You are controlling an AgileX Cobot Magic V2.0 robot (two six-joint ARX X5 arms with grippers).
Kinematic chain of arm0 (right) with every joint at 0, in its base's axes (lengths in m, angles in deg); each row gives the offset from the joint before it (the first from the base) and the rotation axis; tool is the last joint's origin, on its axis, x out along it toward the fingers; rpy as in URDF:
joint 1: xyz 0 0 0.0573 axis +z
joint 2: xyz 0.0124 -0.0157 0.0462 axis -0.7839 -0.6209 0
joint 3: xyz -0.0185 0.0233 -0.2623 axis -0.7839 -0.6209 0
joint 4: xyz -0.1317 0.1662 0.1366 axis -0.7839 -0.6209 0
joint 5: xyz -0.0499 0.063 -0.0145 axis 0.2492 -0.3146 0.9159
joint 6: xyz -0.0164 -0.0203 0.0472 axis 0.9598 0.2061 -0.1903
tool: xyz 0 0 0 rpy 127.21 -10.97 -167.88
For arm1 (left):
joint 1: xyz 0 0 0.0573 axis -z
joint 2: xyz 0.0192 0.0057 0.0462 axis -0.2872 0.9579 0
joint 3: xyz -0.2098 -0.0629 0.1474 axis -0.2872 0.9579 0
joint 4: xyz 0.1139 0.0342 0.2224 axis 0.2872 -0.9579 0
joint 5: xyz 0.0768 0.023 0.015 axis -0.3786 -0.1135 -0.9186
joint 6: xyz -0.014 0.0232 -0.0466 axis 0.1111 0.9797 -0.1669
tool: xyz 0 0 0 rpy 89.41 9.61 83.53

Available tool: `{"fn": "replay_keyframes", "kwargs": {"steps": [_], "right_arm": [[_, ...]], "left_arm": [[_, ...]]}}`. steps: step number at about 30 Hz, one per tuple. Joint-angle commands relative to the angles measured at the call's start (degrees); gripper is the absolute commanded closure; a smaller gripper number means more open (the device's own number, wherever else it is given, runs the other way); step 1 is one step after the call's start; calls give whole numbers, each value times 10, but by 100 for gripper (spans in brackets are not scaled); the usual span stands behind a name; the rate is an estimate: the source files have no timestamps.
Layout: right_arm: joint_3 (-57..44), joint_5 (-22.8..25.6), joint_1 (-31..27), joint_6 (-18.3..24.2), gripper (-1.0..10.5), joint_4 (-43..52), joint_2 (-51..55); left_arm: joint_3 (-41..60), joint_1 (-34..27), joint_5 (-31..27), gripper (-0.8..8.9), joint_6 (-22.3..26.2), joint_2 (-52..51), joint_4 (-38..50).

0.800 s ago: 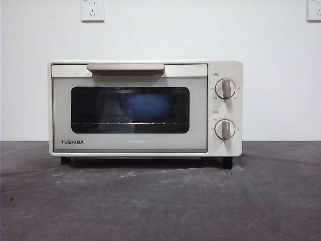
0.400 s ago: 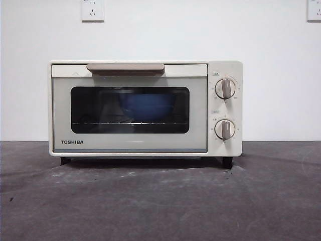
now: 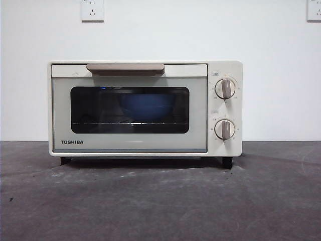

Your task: Place pumpkin in the steamer

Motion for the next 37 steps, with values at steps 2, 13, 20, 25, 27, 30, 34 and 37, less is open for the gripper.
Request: {"fn": "replay_keyframes", "kwargs": {"steps": [2, 13, 20, 25, 27, 30, 34, 37], "right_arm": [[7, 2, 6, -2, 931, 6, -2], [7, 2, 6, -2, 931, 6, -2], [7, 2, 6, -2, 931, 6, -2], [7, 2, 6, -2, 931, 6, -2], [7, 2, 6, -2, 931, 6, -2], [7, 2, 6, -2, 931, 6, -2], [-4, 14, -43, -1, 931, 19, -3], [-54, 13, -149, 7, 931, 75, 3]], "left_arm": [[11, -1, -13, 802, 5, -19, -8], [11, 24, -61, 802, 25, -19, -7], [11, 26, -61, 802, 25, -19, -6], [11, 26, -61, 802, 26, -19, -6], [11, 26, -61, 802, 25, -19, -6], [11, 26, -61, 802, 26, -19, -6], [11, 26, -61, 802, 25, -19, -6], [11, 26, -61, 802, 25, -19, -6]]}}
